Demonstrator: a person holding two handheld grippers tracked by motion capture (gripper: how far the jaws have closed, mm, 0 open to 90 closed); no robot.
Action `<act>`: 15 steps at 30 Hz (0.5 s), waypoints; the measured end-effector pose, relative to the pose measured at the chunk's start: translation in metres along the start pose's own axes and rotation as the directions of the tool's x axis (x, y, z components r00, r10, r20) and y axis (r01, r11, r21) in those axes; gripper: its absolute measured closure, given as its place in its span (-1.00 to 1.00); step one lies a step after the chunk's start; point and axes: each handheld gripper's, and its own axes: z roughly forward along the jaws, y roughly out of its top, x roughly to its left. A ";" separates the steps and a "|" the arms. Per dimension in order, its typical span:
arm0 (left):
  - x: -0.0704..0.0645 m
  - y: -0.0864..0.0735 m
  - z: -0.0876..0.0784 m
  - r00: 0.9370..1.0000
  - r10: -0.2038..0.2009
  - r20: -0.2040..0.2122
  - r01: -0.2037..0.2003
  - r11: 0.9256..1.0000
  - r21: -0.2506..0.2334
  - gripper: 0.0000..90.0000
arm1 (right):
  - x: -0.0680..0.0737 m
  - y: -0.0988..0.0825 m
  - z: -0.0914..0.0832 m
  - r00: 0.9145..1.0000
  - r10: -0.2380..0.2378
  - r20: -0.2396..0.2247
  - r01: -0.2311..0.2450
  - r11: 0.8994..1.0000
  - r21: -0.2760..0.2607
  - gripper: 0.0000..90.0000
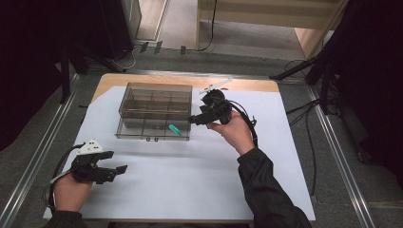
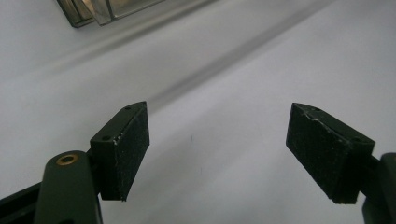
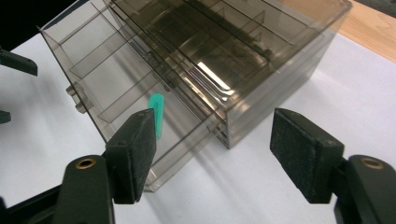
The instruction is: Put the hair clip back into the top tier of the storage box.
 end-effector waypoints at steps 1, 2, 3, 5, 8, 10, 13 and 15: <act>0.000 0.000 0.000 1.000 0.000 0.000 0.000 1.000 0.000 -0.50 | 0.000 0.000 0.000 1.000 0.000 0.000 0.000 1.000 0.000 -0.28; -0.001 0.001 0.001 1.000 0.002 0.000 -0.002 1.000 0.000 -0.50 | -0.002 -0.002 -0.001 1.000 0.001 0.002 -0.001 1.000 -0.004 -0.29; 0.000 0.002 0.002 1.000 0.007 0.001 -0.007 1.000 0.000 -0.50 | -0.003 -0.003 -0.002 1.000 0.005 0.002 -0.005 1.000 -0.001 -0.30; 0.001 0.003 0.003 1.000 0.007 0.010 -0.007 1.000 -0.002 -0.50 | -0.007 -0.006 -0.002 1.000 0.011 0.015 -0.011 1.000 -0.005 -0.31; 0.005 0.005 0.005 1.000 -0.005 0.008 0.005 1.000 -0.002 -0.50 | -0.014 -0.011 -0.003 0.999 0.027 0.031 -0.027 1.000 0.015 -0.36; 0.006 0.006 0.006 1.000 -0.002 0.008 0.002 1.000 -0.005 -0.50 | -0.016 -0.013 -0.003 0.999 0.028 0.035 -0.029 0.999 0.016 -0.37; 0.005 0.007 0.006 1.000 0.004 0.013 -0.004 1.000 -0.008 -0.51 | -0.020 -0.019 -0.003 0.999 0.029 0.041 -0.030 0.999 0.019 -0.42; 0.006 0.008 0.007 1.000 0.004 0.013 -0.004 1.000 -0.004 -0.51 | -0.023 -0.022 -0.003 0.998 0.033 0.044 -0.034 0.999 0.021 -0.44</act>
